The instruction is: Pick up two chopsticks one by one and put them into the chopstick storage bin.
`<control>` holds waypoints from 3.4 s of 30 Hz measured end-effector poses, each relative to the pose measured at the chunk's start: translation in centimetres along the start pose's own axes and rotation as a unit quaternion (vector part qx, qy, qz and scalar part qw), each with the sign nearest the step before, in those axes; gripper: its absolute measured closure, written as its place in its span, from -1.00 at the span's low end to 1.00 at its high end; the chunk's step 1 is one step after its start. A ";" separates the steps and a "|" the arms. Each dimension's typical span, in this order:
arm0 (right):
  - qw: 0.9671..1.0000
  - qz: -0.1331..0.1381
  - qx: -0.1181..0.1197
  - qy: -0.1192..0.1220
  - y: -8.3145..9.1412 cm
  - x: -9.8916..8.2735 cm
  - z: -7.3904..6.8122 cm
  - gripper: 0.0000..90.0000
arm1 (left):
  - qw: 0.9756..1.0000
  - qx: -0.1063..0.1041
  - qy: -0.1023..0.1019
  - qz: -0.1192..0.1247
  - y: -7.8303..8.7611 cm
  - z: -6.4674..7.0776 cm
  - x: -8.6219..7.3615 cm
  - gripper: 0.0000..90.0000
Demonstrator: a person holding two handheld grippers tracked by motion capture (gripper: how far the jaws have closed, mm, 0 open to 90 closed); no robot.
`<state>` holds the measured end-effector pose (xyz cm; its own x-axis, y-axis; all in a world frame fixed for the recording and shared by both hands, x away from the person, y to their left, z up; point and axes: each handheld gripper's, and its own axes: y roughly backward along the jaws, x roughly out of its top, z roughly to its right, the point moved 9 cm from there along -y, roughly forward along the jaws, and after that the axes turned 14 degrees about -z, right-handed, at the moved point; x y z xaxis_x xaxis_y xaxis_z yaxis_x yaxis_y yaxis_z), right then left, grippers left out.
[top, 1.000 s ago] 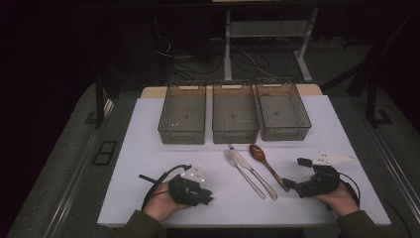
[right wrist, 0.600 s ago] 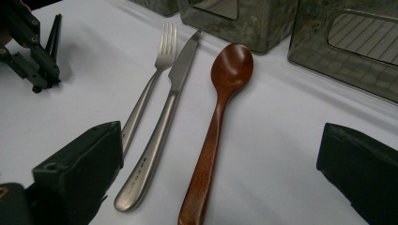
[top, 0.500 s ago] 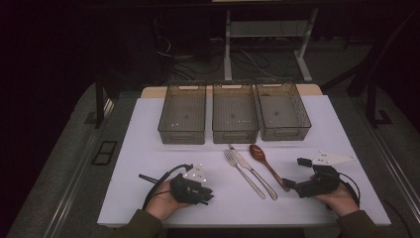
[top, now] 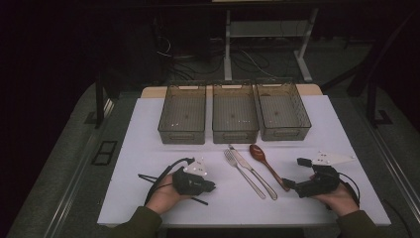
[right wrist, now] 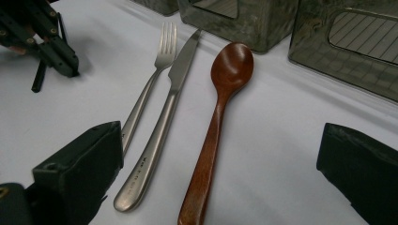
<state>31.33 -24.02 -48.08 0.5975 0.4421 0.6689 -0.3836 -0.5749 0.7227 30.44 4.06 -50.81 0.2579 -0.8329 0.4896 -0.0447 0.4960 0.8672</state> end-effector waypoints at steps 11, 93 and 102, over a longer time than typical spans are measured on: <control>1.000 0.000 0.001 0.000 0.0 0.0 0.0 -0.99 | 1.000 0.002 0.017 0.019 0.4 -1.7 0.8 0.93; 1.000 -0.003 -0.002 0.010 0.0 -0.5 -0.3 -0.99 | 0.999 -0.026 -0.041 0.001 0.6 2.8 -2.1 0.84; 1.000 0.000 -0.012 0.012 -0.2 -0.7 -0.4 -0.99 | 1.000 -0.002 -0.014 0.018 1.1 0.9 -1.3 0.87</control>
<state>30.63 -23.95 -48.61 0.5801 0.4582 0.6735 -0.4015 -0.5585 0.7259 29.18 5.48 -50.47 0.2297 -0.8204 0.5236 -0.0507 0.5272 0.8482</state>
